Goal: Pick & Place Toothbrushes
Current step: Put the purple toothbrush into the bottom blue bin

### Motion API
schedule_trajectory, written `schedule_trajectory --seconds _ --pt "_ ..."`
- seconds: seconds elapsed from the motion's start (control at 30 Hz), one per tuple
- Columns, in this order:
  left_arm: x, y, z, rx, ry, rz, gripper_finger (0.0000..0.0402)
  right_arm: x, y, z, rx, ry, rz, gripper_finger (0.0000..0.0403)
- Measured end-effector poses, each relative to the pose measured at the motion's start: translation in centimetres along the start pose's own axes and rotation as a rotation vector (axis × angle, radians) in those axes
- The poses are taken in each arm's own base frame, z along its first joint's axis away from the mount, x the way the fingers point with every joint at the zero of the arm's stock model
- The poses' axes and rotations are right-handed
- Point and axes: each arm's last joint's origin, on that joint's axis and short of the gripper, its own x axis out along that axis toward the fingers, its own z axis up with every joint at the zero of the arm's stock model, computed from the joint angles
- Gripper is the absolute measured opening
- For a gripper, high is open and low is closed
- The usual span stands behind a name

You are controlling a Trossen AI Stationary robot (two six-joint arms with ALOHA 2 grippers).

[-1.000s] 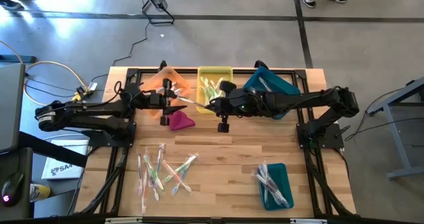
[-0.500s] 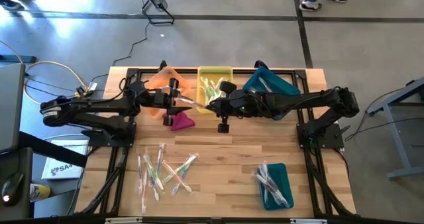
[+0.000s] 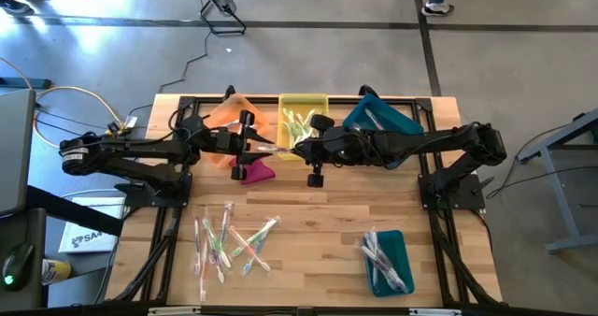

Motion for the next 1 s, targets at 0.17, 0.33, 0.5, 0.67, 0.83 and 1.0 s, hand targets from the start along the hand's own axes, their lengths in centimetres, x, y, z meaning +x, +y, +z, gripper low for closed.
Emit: schedule_trajectory --seconds 0.17,0.33,0.5,0.67,0.83,1.0 --pt "0.0 0.02 -0.01 0.001 0.002 0.006 0.0125 0.0 0.0 0.0 0.0 0.0 0.0 0.0004" --pt "0.0 0.02 0.0 0.001 0.001 0.006 0.0107 0.0 0.0 0.0 0.0 0.0 0.0 0.0004" --pt "0.0 0.03 0.02 0.002 -0.001 0.007 0.0056 0.0 0.01 -0.04 -0.001 0.004 0.001 0.0004" --pt "0.0 0.04 0.02 -0.003 -0.001 0.009 0.0018 0.0 0.02 -0.06 -0.001 0.006 0.003 0.0004" --pt "0.0 0.02 -0.04 -0.02 0.005 0.008 0.0019 0.0 0.01 -0.08 -0.002 0.008 0.0 0.0004" --pt "-0.03 0.06 -0.12 -0.025 0.012 0.007 0.0019 -0.04 -0.21 -0.1 -0.02 0.026 -0.103 0.0012"
